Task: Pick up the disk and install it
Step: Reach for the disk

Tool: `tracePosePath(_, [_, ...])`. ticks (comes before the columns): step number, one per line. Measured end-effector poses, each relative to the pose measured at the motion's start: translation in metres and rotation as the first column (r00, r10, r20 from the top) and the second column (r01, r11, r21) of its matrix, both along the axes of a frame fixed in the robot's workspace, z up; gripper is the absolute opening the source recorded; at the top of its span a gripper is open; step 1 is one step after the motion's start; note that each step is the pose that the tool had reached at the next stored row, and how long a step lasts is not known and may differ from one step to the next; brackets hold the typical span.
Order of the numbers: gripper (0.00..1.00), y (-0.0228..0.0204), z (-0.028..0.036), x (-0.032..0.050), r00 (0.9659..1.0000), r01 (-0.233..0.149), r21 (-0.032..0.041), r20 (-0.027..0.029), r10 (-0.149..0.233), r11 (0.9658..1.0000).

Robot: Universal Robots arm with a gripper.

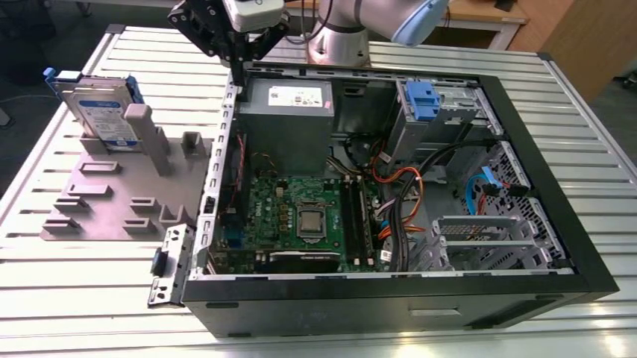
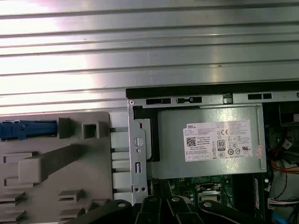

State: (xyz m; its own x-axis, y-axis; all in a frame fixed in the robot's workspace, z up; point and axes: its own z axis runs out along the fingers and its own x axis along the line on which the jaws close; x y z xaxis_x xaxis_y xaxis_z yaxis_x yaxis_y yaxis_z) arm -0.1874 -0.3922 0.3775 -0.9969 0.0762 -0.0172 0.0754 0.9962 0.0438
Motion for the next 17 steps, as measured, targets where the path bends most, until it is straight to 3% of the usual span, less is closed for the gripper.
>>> tracePosePath(17, [0.11,0.0,-0.0007,-0.0065,1.0,0.0,0.0,0.0,0.0,1.0])
